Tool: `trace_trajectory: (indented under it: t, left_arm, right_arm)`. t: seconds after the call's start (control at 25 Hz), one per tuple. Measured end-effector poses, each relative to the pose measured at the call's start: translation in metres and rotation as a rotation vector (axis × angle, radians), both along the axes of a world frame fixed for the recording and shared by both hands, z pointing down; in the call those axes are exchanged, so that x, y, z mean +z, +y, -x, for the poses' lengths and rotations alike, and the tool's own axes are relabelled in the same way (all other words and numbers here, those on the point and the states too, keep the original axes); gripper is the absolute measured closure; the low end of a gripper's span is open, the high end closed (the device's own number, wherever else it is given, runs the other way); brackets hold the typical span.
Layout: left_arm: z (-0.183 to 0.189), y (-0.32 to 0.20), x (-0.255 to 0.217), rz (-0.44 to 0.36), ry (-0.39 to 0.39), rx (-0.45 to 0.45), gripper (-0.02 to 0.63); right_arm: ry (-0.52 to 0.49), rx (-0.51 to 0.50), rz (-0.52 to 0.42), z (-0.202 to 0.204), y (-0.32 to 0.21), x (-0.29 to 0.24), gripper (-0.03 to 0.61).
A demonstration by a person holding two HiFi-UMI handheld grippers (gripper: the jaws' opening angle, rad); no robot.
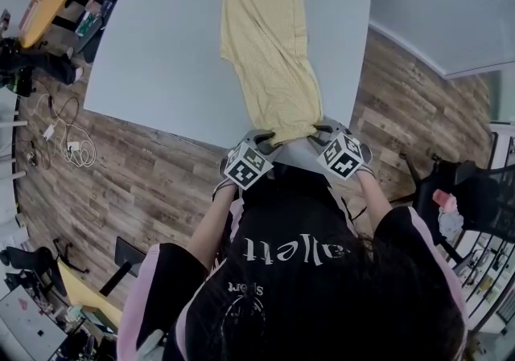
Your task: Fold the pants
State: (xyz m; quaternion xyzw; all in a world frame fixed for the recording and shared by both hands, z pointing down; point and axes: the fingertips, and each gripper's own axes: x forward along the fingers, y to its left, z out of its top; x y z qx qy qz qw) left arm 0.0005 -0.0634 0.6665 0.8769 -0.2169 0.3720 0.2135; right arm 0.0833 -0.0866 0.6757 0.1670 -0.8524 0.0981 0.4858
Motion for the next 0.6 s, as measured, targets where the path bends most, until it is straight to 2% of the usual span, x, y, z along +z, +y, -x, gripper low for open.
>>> trace_trajectory:
  t: [0.2,0.36,0.6]
  left_arm:
    - [-0.001,-0.005,-0.002,0.012,0.012,-0.034,0.474]
    - [0.000,-0.010,-0.015,0.034,0.073,-0.087,0.495]
    - [0.005,-0.014,-0.040,0.022,0.174,-0.122,0.499]
  right_arm:
    - [-0.037,0.062,0.070,-0.001,-0.005,-0.001,0.466]
    - [-0.080,0.134,0.145,-0.002,-0.004,-0.003,0.469]
    - [-0.163,0.243,0.179,0.001,-0.005,-0.017,0.471]
